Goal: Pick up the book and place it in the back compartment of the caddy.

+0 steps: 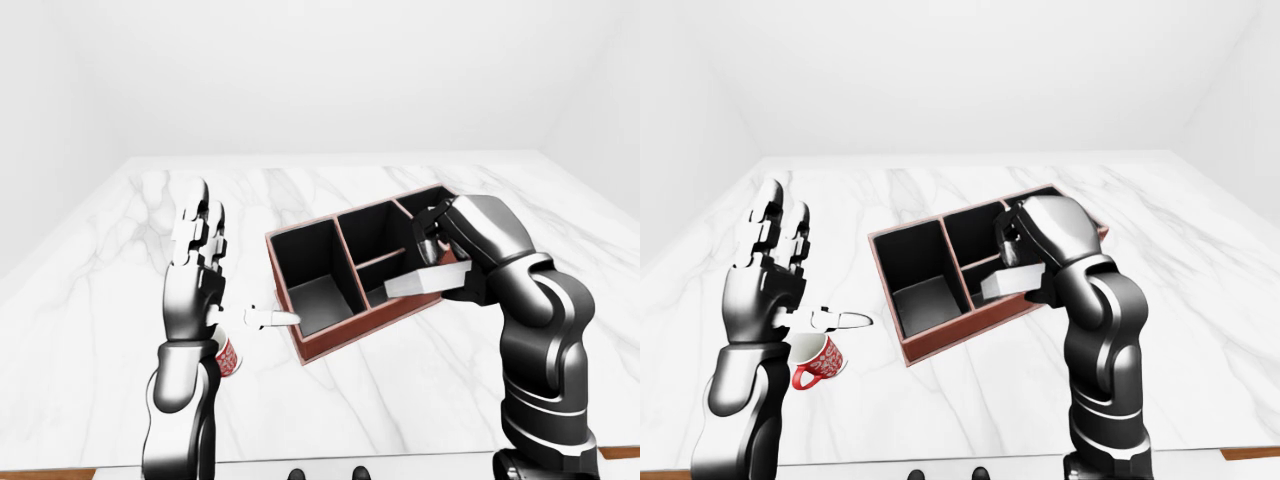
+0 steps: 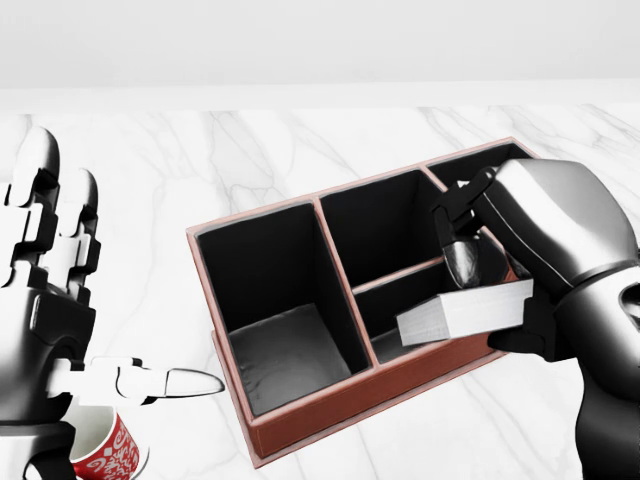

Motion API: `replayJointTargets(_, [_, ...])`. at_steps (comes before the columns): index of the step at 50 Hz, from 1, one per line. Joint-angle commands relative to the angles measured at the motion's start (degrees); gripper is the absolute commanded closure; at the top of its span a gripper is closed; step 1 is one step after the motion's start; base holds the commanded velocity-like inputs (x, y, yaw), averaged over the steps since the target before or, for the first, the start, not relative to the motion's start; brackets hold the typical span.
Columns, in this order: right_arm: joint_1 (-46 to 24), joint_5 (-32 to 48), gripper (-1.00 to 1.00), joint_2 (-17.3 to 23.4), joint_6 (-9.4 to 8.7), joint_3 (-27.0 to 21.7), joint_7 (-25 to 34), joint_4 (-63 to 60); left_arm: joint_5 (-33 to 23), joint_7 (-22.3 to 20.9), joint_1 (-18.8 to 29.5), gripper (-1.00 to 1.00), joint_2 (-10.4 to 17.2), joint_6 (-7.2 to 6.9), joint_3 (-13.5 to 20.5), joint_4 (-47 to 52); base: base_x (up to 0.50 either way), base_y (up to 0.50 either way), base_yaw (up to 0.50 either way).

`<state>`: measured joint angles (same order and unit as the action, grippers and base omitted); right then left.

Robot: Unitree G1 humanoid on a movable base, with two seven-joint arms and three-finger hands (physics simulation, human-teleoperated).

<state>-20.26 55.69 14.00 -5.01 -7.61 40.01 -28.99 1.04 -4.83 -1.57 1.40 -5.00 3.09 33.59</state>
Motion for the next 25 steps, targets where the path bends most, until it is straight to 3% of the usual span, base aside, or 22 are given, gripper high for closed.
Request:
replayJointTargets(1, [-4.5,0.6,1.0,0.2,0.01,0.5,0.0,2.9,0.1,0.1,0.2,-1.0,0.0,0.0,0.1,0.0,0.0,0.0,0.0])
replayJointTargets(25, [-8.8,-0.6,1.0,1.2,0.01,1.7,0.0,10.9,0.1,0.0,0.0,-1.0,0.0,0.0,0.0,0.0,0.0,0.0,0.0])
